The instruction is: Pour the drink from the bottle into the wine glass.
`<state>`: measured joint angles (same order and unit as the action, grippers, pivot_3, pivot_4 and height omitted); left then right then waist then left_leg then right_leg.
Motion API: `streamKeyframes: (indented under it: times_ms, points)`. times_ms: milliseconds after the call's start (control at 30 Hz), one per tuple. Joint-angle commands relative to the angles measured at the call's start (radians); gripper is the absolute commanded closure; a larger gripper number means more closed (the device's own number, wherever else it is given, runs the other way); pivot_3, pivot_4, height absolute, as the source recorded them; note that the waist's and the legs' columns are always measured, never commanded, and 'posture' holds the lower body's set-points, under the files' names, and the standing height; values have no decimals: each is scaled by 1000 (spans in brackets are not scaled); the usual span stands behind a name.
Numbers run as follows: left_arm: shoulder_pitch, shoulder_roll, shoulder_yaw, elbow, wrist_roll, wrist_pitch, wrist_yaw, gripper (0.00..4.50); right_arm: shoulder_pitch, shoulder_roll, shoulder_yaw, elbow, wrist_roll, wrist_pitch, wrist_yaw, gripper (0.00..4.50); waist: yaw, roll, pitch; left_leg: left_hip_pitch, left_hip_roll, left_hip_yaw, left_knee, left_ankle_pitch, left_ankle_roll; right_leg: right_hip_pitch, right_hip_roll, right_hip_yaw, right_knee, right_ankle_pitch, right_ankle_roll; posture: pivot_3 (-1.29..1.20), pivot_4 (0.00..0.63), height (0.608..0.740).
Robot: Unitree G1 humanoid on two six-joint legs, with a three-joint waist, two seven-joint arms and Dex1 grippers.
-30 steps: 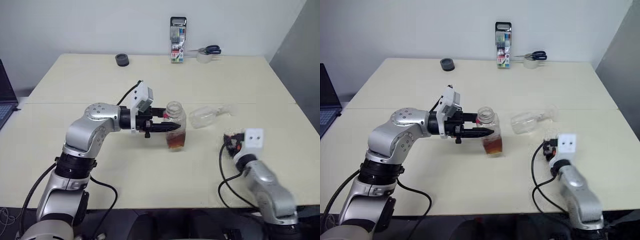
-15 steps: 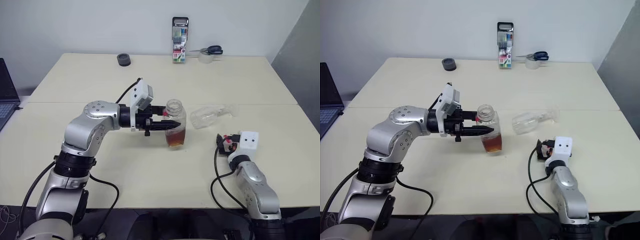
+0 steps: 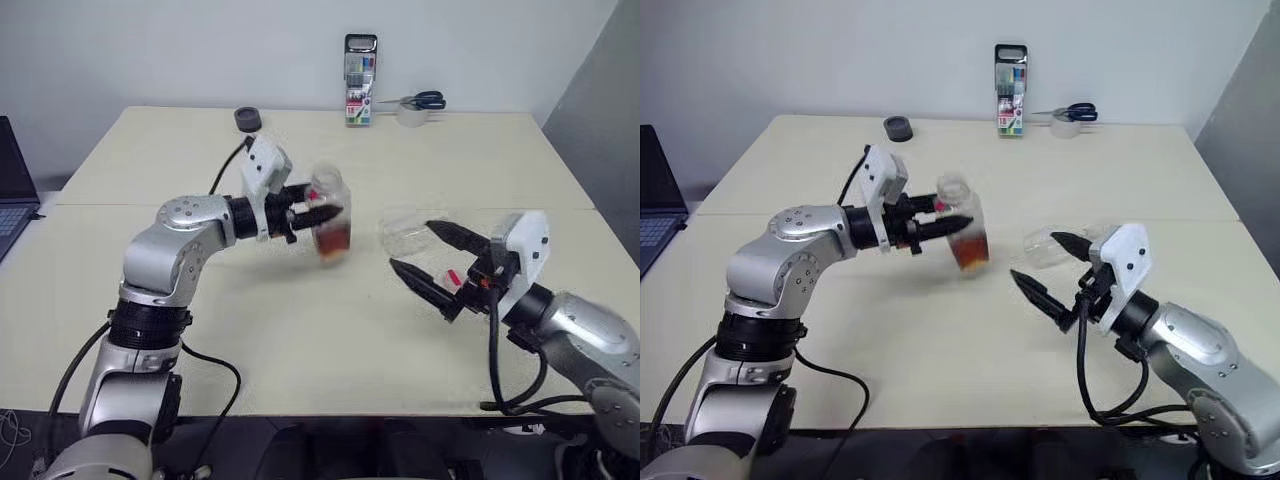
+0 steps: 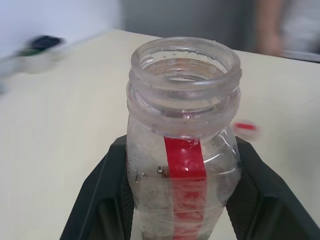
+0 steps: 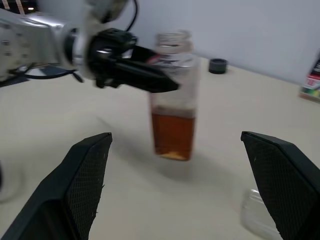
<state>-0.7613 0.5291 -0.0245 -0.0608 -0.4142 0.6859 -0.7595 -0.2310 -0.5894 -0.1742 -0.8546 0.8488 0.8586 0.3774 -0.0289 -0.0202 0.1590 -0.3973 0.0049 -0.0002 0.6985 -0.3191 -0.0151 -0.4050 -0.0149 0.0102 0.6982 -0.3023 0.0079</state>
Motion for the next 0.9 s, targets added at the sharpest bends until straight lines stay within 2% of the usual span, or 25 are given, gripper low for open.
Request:
streamKeyframes:
  times_ms: [33,200,367,600,900]
  points:
    - [-77,-37,91,9,81,-1,230,2444,-112,5,13,26,85,22,-15,71,0,0,0,0,0,0,0,0,0,0,0,0,0,0,0,0,150,740]
    - [-59,-75,167,63,163,-17,446,2444,-177,50,80,78,50,8,-54,71,-2,0,0,0,0,0,-1,2,-3,-1,0,0,0,0,0,0,150,740]
    - [41,-105,255,98,251,-79,653,2444,-235,89,127,119,30,-13,-52,71,-1,-1,0,-1,0,1,0,2,-4,-2,-1,0,0,0,0,0,150,740]
    - [119,-126,288,129,242,-115,675,2444,-253,69,126,139,39,-16,-17,71,13,-3,-2,-2,-1,0,0,2,-4,-2,-3,-2,-1,0,0,0,150,740]
    - [94,-123,288,166,210,-121,625,2444,-248,68,137,131,23,-17,-29,71,21,-4,-2,-2,-1,1,0,2,-4,-2,-3,-2,-1,0,0,0,150,740]
